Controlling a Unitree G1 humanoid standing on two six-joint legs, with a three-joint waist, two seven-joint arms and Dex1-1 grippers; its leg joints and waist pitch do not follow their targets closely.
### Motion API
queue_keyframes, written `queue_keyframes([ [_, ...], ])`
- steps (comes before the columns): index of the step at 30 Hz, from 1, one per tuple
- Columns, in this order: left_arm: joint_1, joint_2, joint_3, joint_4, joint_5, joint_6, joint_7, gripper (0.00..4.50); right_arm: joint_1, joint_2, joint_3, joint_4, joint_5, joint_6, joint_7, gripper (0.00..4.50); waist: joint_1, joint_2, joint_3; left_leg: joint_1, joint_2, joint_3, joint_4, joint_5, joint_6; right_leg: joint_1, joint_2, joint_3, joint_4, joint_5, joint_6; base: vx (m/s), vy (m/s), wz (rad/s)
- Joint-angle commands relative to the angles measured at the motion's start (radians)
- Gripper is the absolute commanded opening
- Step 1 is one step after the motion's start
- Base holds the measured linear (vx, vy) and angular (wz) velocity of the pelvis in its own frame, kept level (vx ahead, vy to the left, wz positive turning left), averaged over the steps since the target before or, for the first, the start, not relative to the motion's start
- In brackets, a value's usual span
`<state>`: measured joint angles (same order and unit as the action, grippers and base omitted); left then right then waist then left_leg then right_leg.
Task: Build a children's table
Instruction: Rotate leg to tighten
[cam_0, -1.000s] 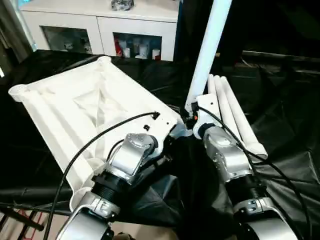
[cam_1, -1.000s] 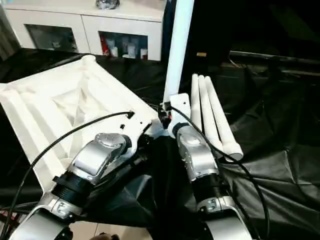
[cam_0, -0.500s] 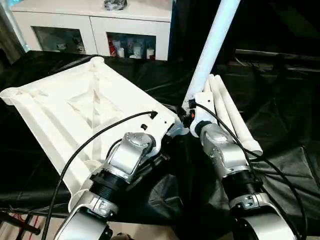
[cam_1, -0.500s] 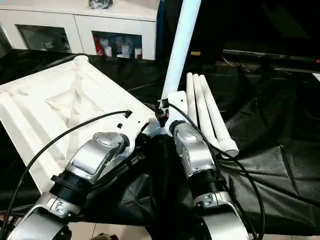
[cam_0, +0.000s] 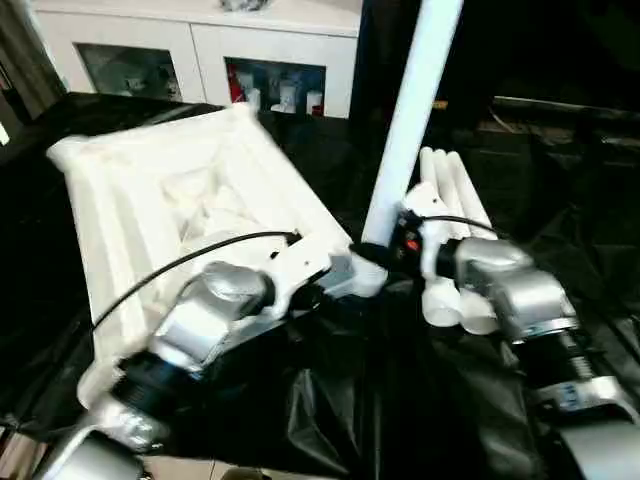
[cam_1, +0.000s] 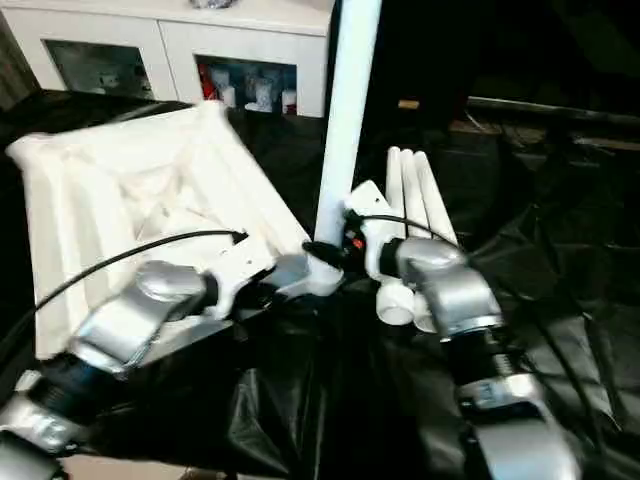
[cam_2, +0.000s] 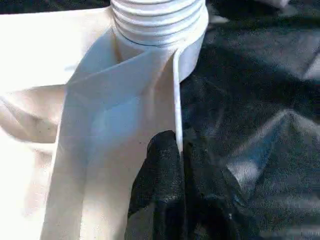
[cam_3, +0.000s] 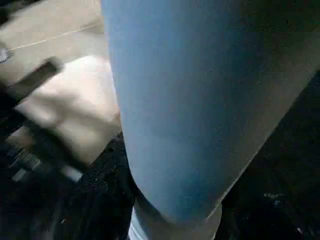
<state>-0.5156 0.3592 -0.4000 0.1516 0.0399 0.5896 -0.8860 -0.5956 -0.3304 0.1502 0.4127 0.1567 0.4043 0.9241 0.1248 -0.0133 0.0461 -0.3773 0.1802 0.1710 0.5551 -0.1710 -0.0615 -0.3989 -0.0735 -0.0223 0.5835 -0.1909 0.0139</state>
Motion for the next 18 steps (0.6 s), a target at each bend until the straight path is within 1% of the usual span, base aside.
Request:
queue_keyframes([
  [1, -0.009, 0.015, -0.005, -0.091, -0.04, -0.055, -0.077, 0.0, 0.068, -0.04, 0.087, 0.096, -0.045, 0.079, 0.08, 1.89, 0.001, -0.004, -0.062, 0.015, 0.039, -0.003, -0.044, -0.036, 0.081, 0.045, -0.052, 0.023, -0.025, 0.159, -0.258, 0.0, 0.0, 0.0],
  [3, 0.002, 0.042, -0.002, -0.113, -0.054, -0.066, -0.11, 0.0, 0.074, -0.072, 0.101, 0.095, -0.047, 0.049, 0.138, 1.89, 0.003, -0.005, -0.064, 0.018, 0.039, -0.002, -0.04, -0.022, 0.088, 0.047, -0.051, 0.021, -0.021, 0.177, -0.274, 0.0, 0.0, 0.0],
  [4, 0.014, 0.069, 0.007, -0.129, -0.071, -0.092, -0.141, 0.0, 0.082, -0.107, 0.118, 0.089, -0.044, 0.01, 0.198, 1.89, 0.009, -0.01, -0.063, 0.016, 0.041, -0.002, -0.038, -0.037, 0.094, 0.048, -0.056, 0.019, -0.02, 0.148, -0.281, 0.0, 0.0, 0.0],
  [5, 0.015, 0.074, 0.009, -0.131, -0.073, -0.094, -0.145, 0.0, 0.083, -0.112, 0.12, 0.087, -0.043, 0.005, 0.206, 1.89, 0.01, -0.01, -0.062, 0.017, 0.042, -0.001, -0.038, -0.054, 0.094, 0.047, -0.057, 0.019, -0.022, 0.126, -0.28, 0.0, 0.0, 0.0],
  [6, 0.02, 0.091, 0.012, -0.133, -0.081, -0.111, -0.165, 0.0, 0.088, -0.13, 0.132, 0.08, -0.04, -0.013, 0.238, 1.89, 0.014, -0.008, -0.059, 0.02, 0.045, -0.001, -0.041, -0.082, 0.091, 0.043, -0.057, 0.02, -0.028, 0.076, -0.276, 0.0, 0.0, 0.0],
  [7, 0.021, 0.093, 0.013, -0.133, -0.081, -0.114, -0.167, 0.0, 0.089, -0.133, 0.134, 0.079, -0.04, -0.015, 0.242, 1.89, 0.017, -0.007, -0.058, 0.022, 0.045, 0.0, -0.042, -0.1, 0.085, 0.04, -0.057, 0.021, -0.03, 0.047, -0.274, 0.0, 0.0, 0.0],
  [9, 0.027, 0.115, 0.011, -0.136, -0.085, -0.12, -0.191, 0.0, 0.095, -0.148, 0.147, 0.07, -0.039, -0.021, 0.288, 1.89, 0.02, -0.008, -0.052, 0.023, 0.047, -0.001, -0.048, -0.165, 0.058, 0.036, -0.059, 0.024, -0.037, -0.061, -0.257, 0.0, 0.0, 0.0],
  [10, 0.028, 0.123, 0.01, -0.137, -0.088, -0.124, -0.203, 0.0, 0.098, -0.151, 0.15, 0.063, -0.038, -0.023, 0.306, 1.89, 0.021, -0.009, -0.051, 0.023, 0.048, -0.001, -0.05, -0.186, 0.05, 0.036, -0.061, 0.024, -0.04, -0.095, -0.25, 0.0, 0.0, 0.0],
  [11, 0.029, 0.125, 0.01, -0.137, -0.089, -0.124, -0.205, 0.0, 0.099, -0.152, 0.151, 0.061, -0.038, -0.023, 0.309, 1.89, 0.021, -0.008, -0.049, 0.024, 0.049, -0.002, -0.055, -0.224, 0.032, 0.035, -0.063, 0.025, -0.045, -0.155, -0.237, 0.0, 0.0, 0.0],
  [12, 0.029, 0.128, 0.01, -0.137, -0.092, -0.127, -0.211, 0.0, 0.102, -0.151, 0.151, 0.057, -0.037, -0.025, 0.316, 1.89, 0.022, -0.008, -0.048, 0.029, 0.049, -0.002, -0.057, -0.254, 0.018, 0.03, -0.064, 0.027, -0.049, -0.196, -0.227, 0.0, 0.0, 0.0],
  [13, 0.028, 0.128, 0.01, -0.136, -0.092, -0.128, -0.211, 0.0, 0.103, -0.148, 0.151, 0.055, -0.037, -0.025, 0.315, 1.89, 0.022, -0.008, -0.048, 0.03, 0.049, -0.002, -0.057, -0.265, 0.012, 0.029, -0.064, 0.028, -0.051, -0.21, -0.222, 0.0, 0.0, 0.0],
  [14, 0.028, 0.128, 0.01, -0.136, -0.092, -0.128, -0.211, 0.0, 0.103, -0.148, 0.151, 0.055, -0.037, -0.025, 0.315, 1.89, 0.022, -0.009, -0.048, 0.028, 0.049, -0.004, -0.059, -0.275, 0.004, 0.029, -0.065, 0.029, -0.052, -0.231, -0.213, 0.0, 0.0, 0.0],
  [15, 0.024, 0.125, 0.01, -0.13, -0.09, -0.13, -0.207, 0.0, 0.104, -0.141, 0.149, 0.057, -0.037, -0.025, 0.306, 1.89, 0.022, -0.011, -0.049, 0.025, 0.048, -0.005, -0.06, -0.274, -0.001, 0.031, -0.065, 0.029, -0.052, -0.243, -0.204, 0.0, 0.0, 0.0],
  [17, 0.021, 0.121, 0.012, -0.124, -0.089, -0.132, -0.202, 0.0, 0.106, -0.132, 0.148, 0.064, -0.036, -0.031, 0.289, 1.89, 0.023, -0.013, -0.05, 0.025, 0.047, -0.006, -0.059, -0.272, -0.003, 0.03, -0.066, 0.03, -0.053, -0.255, -0.196, 0.0, 0.0, 0.0],
  [18, 0.019, 0.116, 0.013, -0.119, -0.088, -0.133, -0.195, 0.0, 0.11, -0.121, 0.145, 0.069, -0.037, -0.04, 0.266, 1.89, 0.022, -0.01, -0.051, 0.022, 0.047, -0.007, -0.059, -0.268, -0.006, 0.031, -0.066, 0.03, -0.051, -0.255, -0.193, 0.0, 0.0, 0.0],
])
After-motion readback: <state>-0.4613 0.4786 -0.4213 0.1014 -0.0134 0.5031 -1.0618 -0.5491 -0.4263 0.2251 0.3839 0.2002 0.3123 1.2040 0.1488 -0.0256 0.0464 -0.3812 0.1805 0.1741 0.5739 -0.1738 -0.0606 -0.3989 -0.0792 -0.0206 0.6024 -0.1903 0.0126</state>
